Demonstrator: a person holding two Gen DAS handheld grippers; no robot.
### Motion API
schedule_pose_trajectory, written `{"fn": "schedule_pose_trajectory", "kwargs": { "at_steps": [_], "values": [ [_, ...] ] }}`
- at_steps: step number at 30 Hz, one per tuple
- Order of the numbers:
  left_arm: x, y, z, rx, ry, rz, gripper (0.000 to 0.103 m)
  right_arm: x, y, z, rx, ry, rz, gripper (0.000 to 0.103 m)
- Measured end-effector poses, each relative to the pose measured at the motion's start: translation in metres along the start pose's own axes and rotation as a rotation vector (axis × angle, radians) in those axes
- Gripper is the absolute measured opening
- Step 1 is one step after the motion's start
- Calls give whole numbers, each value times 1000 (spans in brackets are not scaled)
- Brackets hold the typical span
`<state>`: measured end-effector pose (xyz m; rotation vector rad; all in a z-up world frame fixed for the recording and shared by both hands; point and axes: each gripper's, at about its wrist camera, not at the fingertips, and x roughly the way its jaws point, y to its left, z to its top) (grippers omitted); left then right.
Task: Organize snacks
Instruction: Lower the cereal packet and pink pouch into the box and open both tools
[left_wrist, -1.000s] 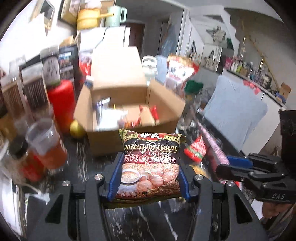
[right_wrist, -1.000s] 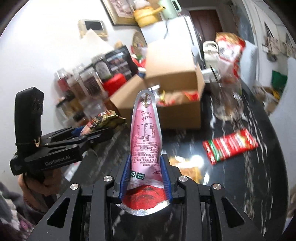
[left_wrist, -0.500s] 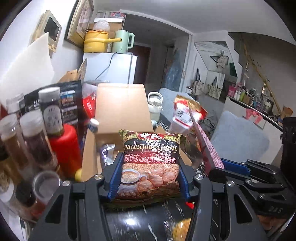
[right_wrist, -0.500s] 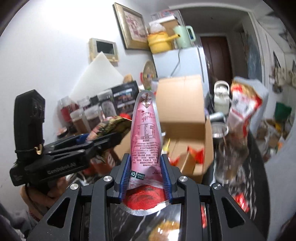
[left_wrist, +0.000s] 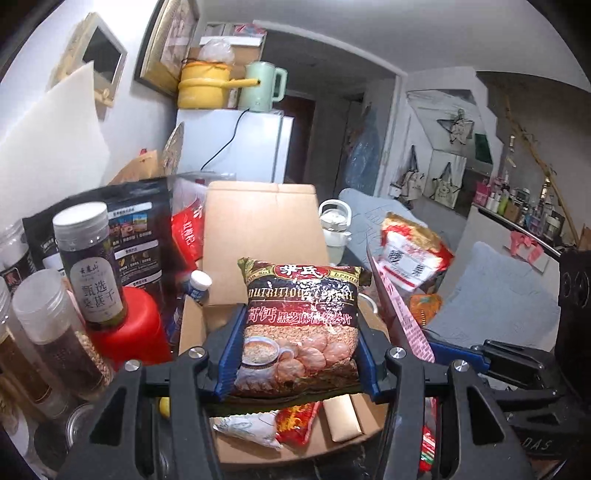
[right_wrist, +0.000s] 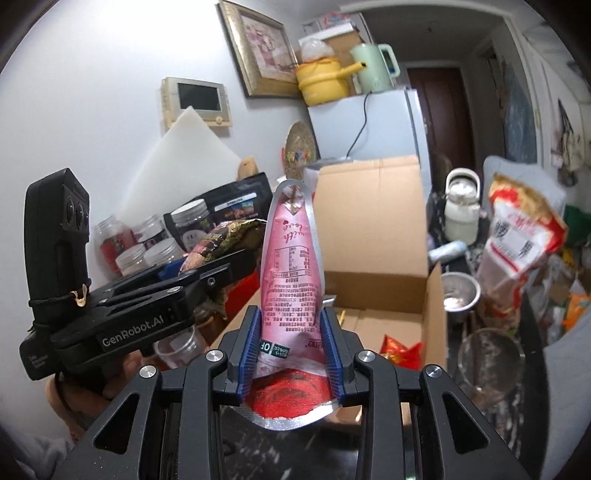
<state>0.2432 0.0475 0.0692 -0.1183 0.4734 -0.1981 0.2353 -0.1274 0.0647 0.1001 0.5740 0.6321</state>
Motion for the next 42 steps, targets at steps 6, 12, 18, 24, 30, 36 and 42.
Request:
{"fn": "schedule_pose_trajectory", "kwargs": {
  "at_steps": [6,12,18,24,30,36,42],
  "values": [
    [34,12,-7,5,68,51,52,31,-16,-1,16,46,-13,32],
    [62,18,-13,7,125,76,52,56,-30,-3,31,95,-39,32],
    [91,22,-26,32,232,103,52,80,-45,-14,67,176,-34,32],
    [116,29,-39,25,314,106,52,105,-53,-22,68,236,-68,33],
    [130,35,-48,3,364,121,52,128,-66,-35,99,304,-91,33],
    [144,36,-55,20,423,148,53,137,-70,-41,95,334,-108,34],
    [153,28,-64,89,449,202,53,143,-68,-46,74,354,-130,35]
  ]
}}
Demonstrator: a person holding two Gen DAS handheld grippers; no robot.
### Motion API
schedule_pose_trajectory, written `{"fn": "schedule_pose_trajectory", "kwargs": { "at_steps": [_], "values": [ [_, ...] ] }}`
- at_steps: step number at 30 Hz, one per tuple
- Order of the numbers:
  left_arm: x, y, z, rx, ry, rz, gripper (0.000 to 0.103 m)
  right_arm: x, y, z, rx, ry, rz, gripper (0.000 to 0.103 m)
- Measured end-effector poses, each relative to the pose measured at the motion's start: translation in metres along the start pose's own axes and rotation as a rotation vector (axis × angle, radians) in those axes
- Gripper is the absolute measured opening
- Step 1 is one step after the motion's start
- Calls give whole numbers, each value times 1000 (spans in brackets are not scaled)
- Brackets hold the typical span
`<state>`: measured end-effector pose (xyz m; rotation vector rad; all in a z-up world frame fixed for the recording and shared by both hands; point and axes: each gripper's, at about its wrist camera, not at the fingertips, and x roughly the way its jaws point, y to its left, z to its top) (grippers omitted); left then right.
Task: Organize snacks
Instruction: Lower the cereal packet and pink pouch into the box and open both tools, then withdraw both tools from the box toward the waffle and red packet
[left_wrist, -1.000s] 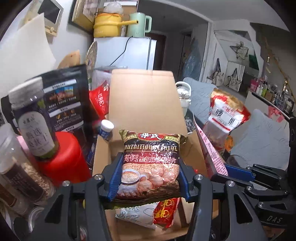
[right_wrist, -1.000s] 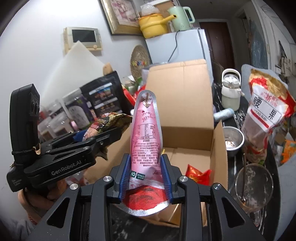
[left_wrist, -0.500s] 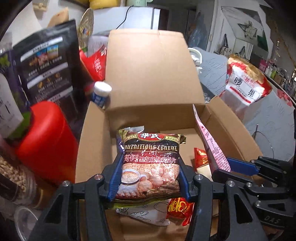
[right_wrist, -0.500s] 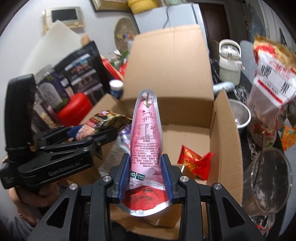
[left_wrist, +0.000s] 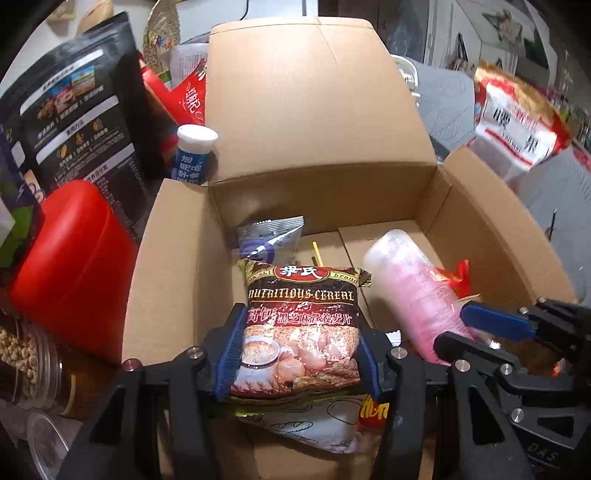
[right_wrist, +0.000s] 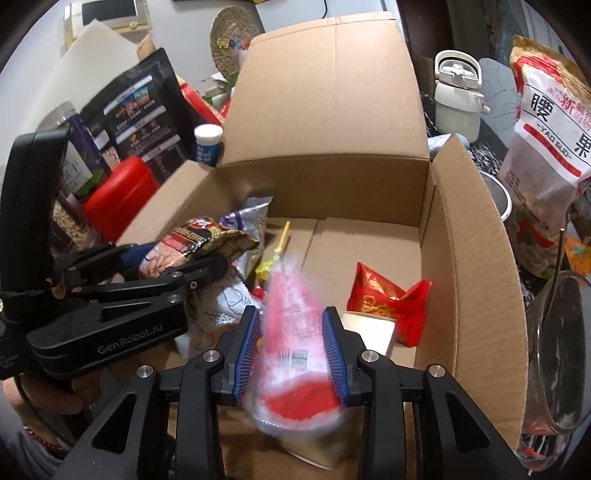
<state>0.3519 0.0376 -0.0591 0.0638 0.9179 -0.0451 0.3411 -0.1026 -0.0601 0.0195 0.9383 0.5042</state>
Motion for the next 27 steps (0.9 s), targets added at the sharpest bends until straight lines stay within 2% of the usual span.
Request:
{"fn": "schedule_pose_trajectory", "kwargs": {
  "at_steps": [3,15,20,27],
  "values": [
    [3,-5,-1,21,7,10,54,4,0,-2,-9,11,-40,35],
    [1,-13,0,34,28,23,58,-1,-1,-2,3,40,-76,35],
    [-10,-13,-2,20,20,41,59,-14,4,-2,-4,6,-89,50],
    [-29,-11,-6,-22,0,-5,59,-38,13,-2,-14,-29,-117,50]
  ]
}}
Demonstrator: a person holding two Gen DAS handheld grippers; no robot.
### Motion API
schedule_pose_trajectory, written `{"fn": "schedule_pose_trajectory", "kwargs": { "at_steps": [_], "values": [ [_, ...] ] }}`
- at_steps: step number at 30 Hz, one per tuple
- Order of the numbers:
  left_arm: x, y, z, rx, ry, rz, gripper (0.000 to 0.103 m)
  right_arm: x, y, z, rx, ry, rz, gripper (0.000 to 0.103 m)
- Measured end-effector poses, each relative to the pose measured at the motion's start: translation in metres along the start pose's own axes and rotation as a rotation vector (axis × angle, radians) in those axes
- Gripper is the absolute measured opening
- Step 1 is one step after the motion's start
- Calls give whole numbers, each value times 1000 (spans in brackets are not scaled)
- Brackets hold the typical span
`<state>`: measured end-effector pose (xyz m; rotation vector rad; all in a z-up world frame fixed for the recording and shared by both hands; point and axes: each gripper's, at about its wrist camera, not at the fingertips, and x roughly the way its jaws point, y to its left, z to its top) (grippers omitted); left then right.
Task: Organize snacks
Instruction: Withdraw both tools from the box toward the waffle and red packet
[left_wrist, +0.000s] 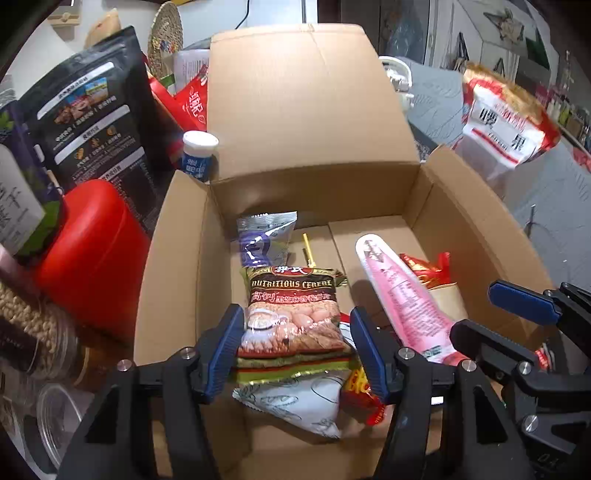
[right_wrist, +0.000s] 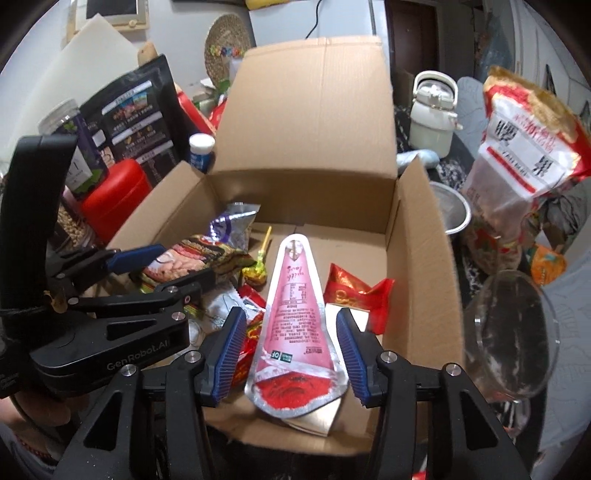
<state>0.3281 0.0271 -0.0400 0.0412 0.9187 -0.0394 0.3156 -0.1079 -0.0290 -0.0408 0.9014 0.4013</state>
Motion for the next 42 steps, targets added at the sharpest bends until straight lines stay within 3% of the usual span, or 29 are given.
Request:
{"fn": "schedule_pose_trajectory", "kwargs": {
  "at_steps": [6,13,17,21,23,35,42],
  "values": [
    [-26,-4,-2,3,-50,-20,59,-24,4,-2,0,-36,-21,50],
    [-53,-5,-3,-6,-96,11,61,-51,11,-9,-15,-87,-20,50],
    [-72,-6,-7,-8,-137,5,87,-68,12,-13,-21,-119,-23,50],
    [-95,-9,-11,0,-179,17,87,-87,13,-18,-20,-154,-25,51],
    [-107,-11,-14,3,-199,10,87,-98,13,-21,-15,-173,-22,61],
    [-171,-26,-43,45,-295,-23,88,-168,25,-50,-55,-290,-47,82],
    [-191,-43,-70,89,-301,-43,88,-200,32,-80,-82,-324,-59,82]
  ]
}}
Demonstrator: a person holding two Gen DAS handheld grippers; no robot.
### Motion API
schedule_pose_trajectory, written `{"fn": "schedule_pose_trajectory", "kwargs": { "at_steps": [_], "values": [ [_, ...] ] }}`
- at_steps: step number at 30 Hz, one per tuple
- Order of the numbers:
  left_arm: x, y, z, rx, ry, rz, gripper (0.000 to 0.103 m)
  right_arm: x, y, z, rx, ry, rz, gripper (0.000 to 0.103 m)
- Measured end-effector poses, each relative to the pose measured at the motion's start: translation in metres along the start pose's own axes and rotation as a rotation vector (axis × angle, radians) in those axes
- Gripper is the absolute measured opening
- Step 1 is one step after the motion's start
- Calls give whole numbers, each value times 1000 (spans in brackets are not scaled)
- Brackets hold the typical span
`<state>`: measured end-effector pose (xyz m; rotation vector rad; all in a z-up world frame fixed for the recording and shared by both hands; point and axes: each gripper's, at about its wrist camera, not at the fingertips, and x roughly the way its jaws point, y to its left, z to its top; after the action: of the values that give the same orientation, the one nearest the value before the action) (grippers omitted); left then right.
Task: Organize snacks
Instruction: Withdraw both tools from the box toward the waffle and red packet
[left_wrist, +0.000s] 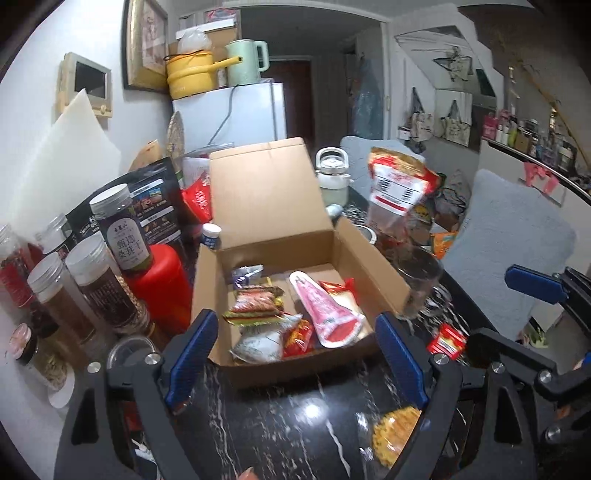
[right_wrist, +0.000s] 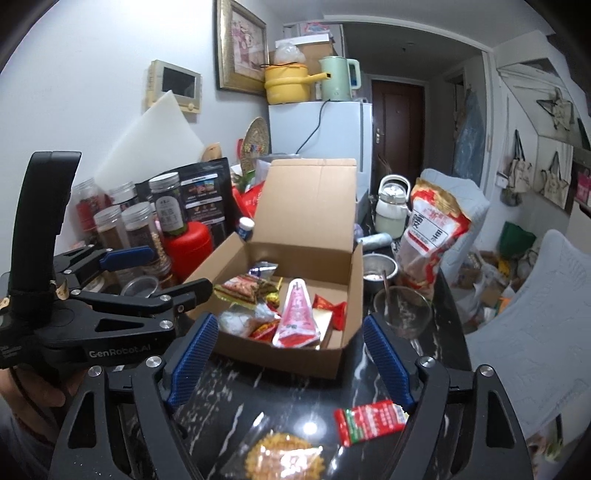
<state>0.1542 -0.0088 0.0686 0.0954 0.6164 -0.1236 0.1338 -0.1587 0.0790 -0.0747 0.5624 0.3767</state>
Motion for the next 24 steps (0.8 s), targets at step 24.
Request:
{"fn": "schedule_pose_trajectory", "kwargs": {
  "at_steps": [24],
  "values": [
    [-8,-51,-81,37,101,-136,88,-43,-13,-99,136,73,-62,82]
  ]
}}
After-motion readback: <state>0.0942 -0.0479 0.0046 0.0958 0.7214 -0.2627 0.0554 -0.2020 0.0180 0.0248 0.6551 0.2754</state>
